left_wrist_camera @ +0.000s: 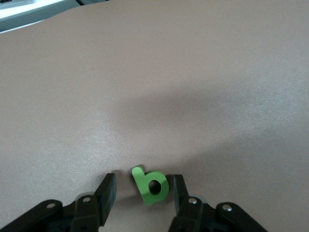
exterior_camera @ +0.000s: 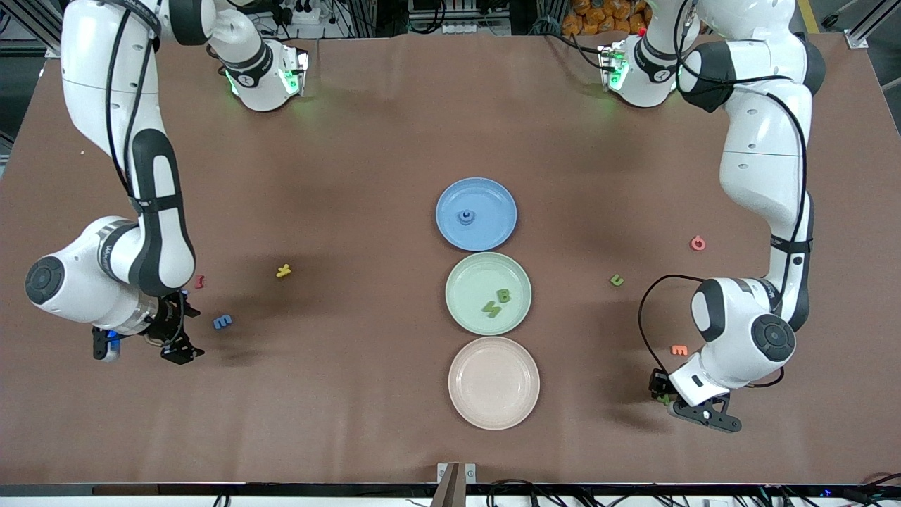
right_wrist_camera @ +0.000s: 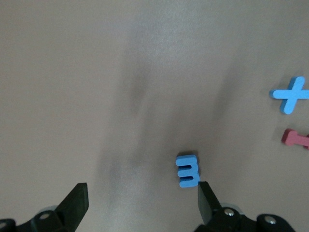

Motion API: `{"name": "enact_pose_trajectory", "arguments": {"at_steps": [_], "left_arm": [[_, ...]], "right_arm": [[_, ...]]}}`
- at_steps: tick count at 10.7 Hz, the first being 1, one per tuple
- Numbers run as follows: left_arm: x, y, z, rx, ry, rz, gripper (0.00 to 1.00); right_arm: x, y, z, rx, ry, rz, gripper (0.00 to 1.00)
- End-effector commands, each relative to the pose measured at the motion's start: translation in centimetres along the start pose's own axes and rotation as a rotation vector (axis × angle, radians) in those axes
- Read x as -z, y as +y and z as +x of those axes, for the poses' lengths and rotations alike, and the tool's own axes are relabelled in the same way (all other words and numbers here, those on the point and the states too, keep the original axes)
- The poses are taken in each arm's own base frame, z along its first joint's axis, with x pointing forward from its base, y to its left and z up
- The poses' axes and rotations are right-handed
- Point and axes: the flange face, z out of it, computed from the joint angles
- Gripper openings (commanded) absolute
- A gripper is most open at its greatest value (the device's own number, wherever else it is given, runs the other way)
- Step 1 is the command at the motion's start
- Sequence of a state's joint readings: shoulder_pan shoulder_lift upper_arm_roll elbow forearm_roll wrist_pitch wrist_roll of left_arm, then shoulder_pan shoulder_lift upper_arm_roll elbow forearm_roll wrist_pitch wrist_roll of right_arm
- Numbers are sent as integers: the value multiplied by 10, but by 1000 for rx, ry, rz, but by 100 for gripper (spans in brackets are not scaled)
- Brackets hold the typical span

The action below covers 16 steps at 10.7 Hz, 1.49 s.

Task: Sort letters by color into matching plates
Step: 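Grasp the blue 3 with the right gripper while the left gripper grasps green b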

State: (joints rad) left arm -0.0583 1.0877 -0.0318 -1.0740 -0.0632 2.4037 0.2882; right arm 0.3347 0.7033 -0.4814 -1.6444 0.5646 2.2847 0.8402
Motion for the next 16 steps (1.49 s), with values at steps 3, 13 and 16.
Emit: {"name": "enact_pose_trajectory", "arguments": {"at_steps": [3, 13, 16], "left_arm": [[-3, 7, 6, -48, 13, 28, 54], [-1, 5, 6, -47, 13, 33, 39], [1, 4, 6, -47, 16, 35, 27]], "right_arm": [[-33, 15, -8, -37, -18, 5, 100], [-68, 35, -17, -34, 10, 13, 73], [-69, 37, -16, -19, 10, 12, 52]]}}
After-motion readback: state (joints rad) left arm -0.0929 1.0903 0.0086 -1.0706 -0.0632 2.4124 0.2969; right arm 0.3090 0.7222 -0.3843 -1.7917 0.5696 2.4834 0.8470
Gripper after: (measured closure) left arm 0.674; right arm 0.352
